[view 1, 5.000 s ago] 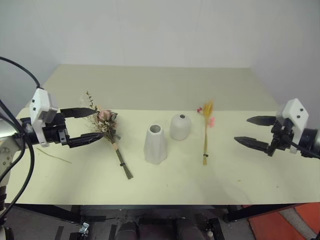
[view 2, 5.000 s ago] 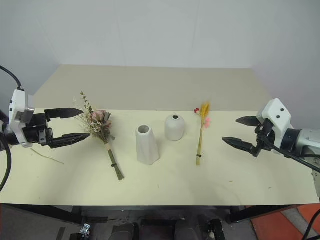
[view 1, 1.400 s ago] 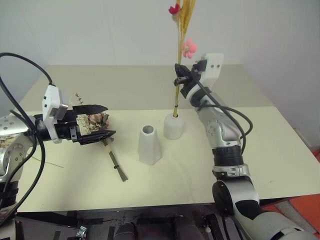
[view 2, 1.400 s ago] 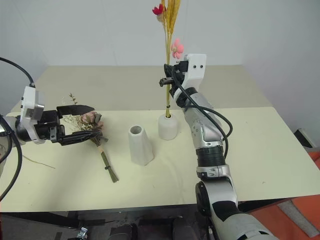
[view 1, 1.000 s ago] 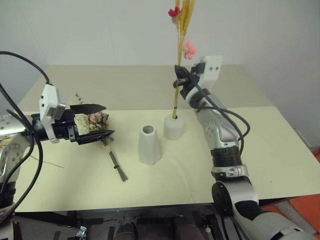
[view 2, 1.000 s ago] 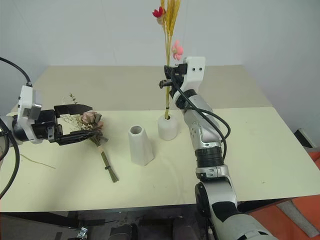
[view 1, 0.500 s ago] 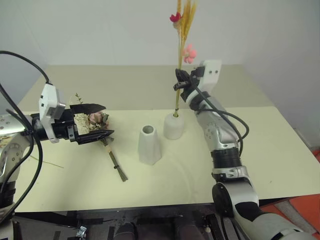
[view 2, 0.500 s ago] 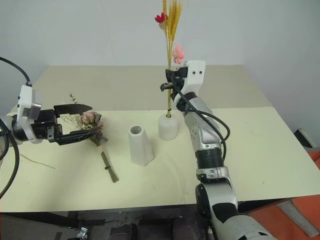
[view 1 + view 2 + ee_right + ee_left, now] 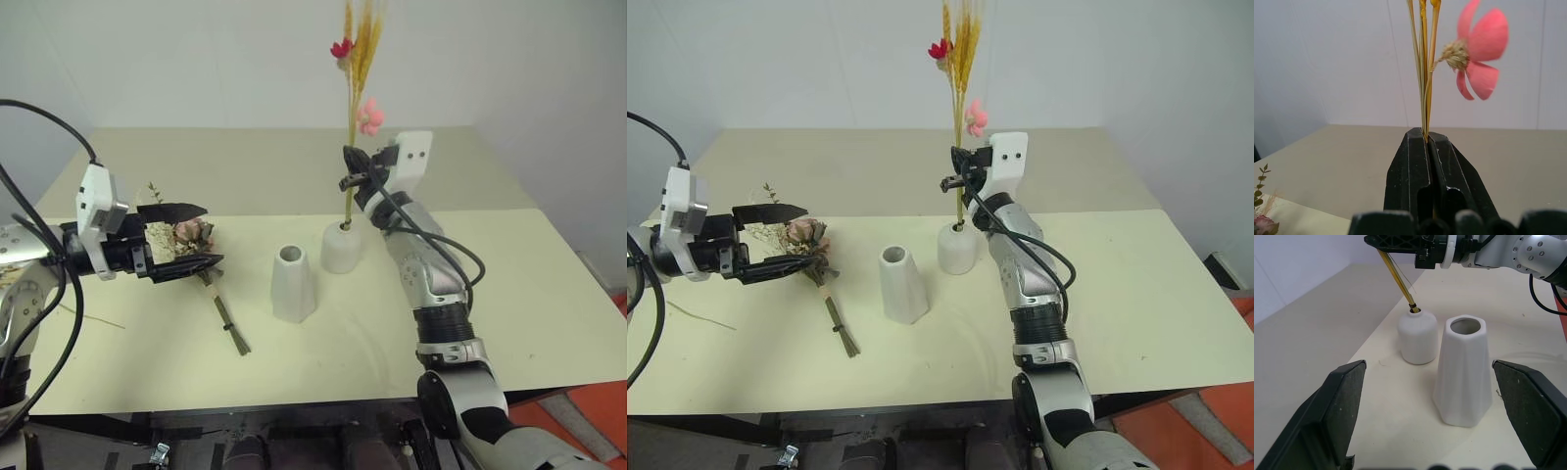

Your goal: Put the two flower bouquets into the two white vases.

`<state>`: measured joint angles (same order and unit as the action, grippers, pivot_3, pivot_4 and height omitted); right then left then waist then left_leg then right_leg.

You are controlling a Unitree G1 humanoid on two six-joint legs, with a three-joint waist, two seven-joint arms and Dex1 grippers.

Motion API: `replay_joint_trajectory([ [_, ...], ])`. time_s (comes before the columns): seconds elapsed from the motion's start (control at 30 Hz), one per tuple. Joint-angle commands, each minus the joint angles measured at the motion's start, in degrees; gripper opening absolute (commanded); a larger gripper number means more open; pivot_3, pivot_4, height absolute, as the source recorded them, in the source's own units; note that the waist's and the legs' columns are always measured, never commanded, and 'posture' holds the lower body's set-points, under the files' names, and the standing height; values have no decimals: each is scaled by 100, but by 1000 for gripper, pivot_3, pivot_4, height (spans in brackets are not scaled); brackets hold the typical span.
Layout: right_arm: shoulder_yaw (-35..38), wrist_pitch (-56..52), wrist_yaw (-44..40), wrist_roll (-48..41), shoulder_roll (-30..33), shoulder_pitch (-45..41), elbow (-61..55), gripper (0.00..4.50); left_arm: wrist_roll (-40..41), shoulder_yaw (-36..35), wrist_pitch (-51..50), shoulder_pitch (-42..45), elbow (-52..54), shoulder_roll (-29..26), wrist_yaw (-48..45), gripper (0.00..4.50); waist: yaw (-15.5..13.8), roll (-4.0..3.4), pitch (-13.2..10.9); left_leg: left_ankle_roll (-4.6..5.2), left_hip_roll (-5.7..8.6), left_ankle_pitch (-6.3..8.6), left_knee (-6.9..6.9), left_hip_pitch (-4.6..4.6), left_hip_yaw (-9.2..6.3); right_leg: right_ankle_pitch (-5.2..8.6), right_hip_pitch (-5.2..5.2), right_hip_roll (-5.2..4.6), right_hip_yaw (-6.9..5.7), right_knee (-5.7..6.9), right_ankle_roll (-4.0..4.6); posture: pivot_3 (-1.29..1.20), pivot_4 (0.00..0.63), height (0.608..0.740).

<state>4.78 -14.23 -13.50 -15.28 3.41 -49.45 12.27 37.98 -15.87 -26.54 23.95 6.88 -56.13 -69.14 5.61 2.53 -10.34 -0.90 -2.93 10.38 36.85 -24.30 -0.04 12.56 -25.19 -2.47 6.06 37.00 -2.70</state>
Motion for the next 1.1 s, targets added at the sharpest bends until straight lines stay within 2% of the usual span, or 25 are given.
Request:
replay_joint_trajectory([
  [0.03, -2, 169, 28, 10, -36, -92, -144, 21, 8, -68, 9, 116, 92, -75, -20, 4500, 0, 0, 0, 0, 0, 0, 0, 0, 0, 0, 0, 0, 0, 0, 0, 0, 150, 740],
  [0.23, -110, 163, -14, 44, -124, -33, -449, 21, -9, -19, 17, 180, 46, -67, -39, 4500, 3, 0, 0, 0, 0, 0, 0, 0, 0, 0, -1, 0, 0, 0, 0, 0, 150, 740],
  [1.1, -163, 427, -38, 229, -6, 302, -251, 21, -20, 34, 4, 242, 18, -70, -40, 4500, 0, 0, 0, 0, 0, 0, -1, -1, 0, 2, -1, 0, 0, 0, -1, 0, 150, 740],
])
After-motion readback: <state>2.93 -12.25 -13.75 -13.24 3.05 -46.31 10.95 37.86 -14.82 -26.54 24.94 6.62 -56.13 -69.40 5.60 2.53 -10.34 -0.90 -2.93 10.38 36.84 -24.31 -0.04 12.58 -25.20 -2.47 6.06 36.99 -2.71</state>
